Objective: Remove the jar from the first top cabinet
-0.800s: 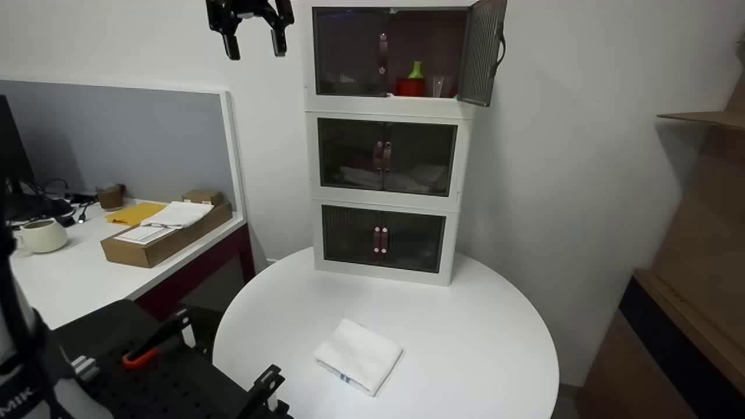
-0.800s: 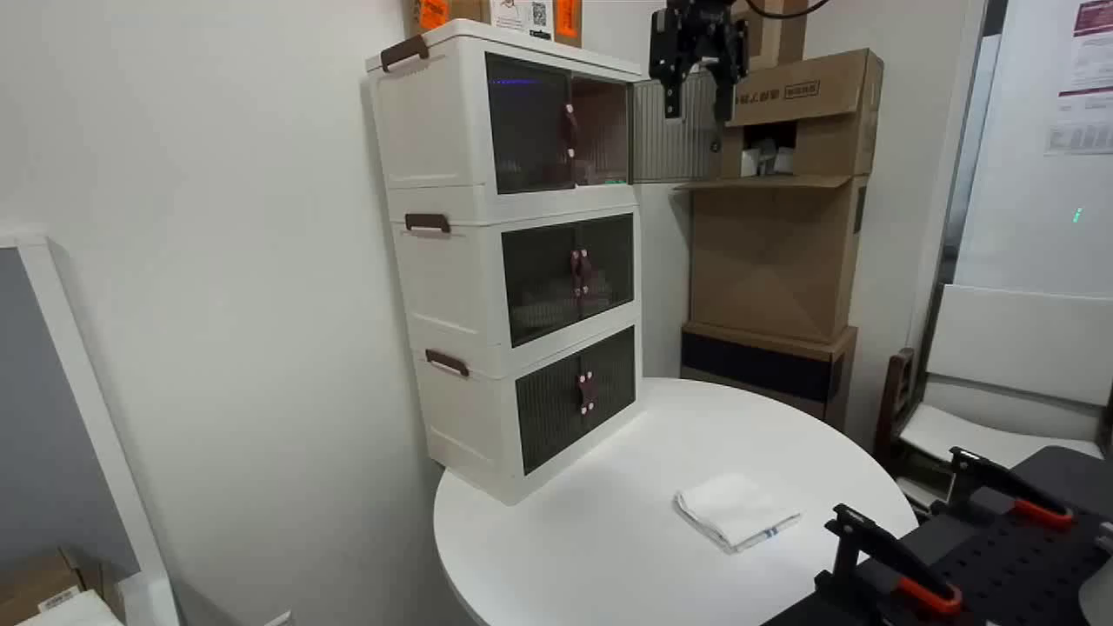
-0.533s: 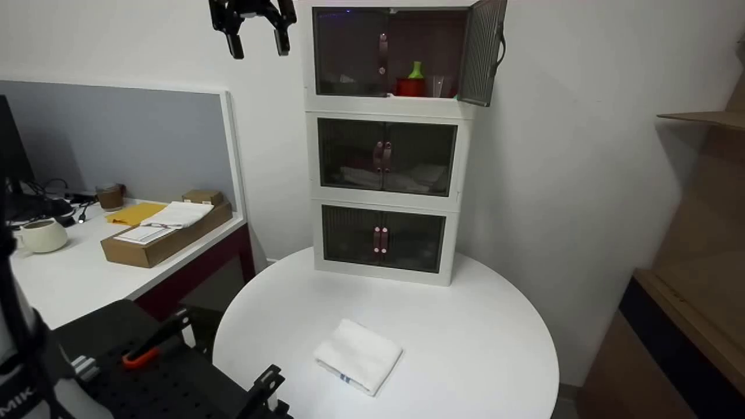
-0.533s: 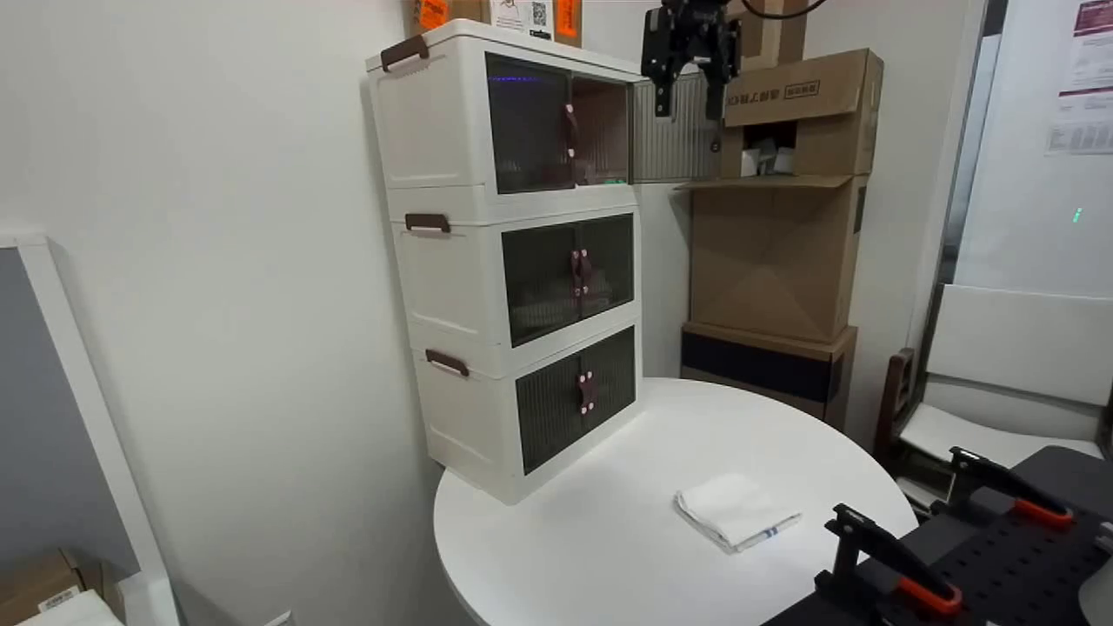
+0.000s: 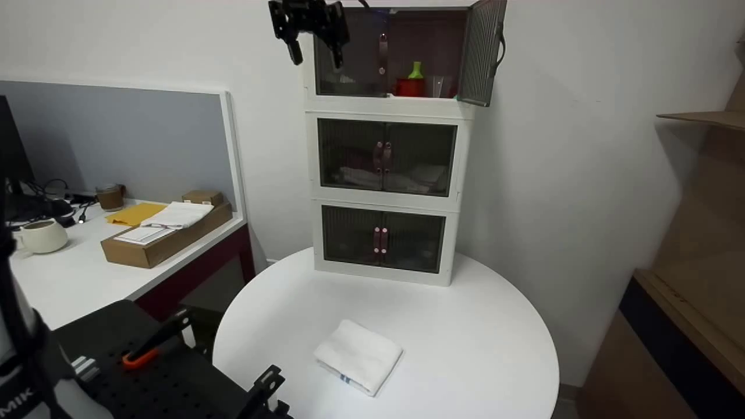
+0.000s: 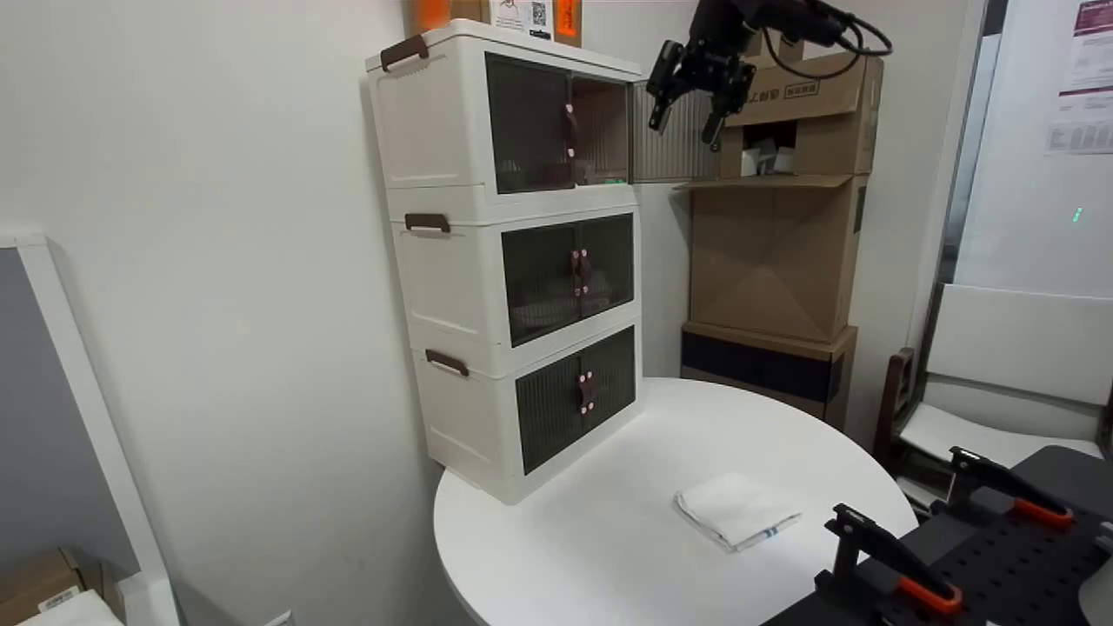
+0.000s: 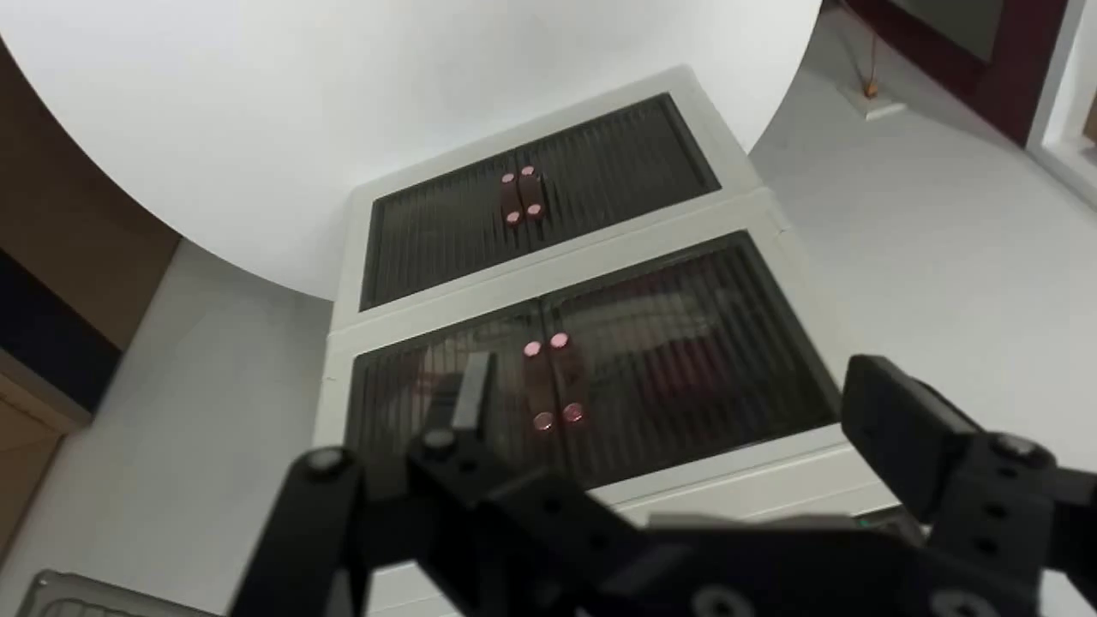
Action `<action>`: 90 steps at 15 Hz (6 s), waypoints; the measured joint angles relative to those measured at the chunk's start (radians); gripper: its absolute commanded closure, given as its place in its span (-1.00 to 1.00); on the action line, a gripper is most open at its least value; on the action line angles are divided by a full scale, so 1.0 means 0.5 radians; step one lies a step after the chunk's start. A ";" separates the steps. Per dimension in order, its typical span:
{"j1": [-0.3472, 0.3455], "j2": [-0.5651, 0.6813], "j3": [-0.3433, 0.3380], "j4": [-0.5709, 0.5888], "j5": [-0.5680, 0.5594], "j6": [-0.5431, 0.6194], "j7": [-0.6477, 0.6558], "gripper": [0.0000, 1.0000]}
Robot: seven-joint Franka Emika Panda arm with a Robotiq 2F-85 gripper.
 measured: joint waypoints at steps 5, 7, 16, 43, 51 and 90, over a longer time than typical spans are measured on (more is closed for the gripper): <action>0.027 0.063 -0.319 -0.125 0.422 0.573 -0.259 -1.00; 0.115 0.086 -0.414 -0.119 0.626 0.794 -0.365 -1.00; 0.440 0.171 -0.655 -0.024 1.018 1.094 -0.594 -1.00; 0.686 1.138 -0.907 0.980 1.759 1.105 -1.169 -1.00; 0.473 1.749 -0.856 1.503 1.981 0.996 -1.255 -1.00; 0.332 2.190 -0.630 2.132 1.981 1.000 -1.245 0.22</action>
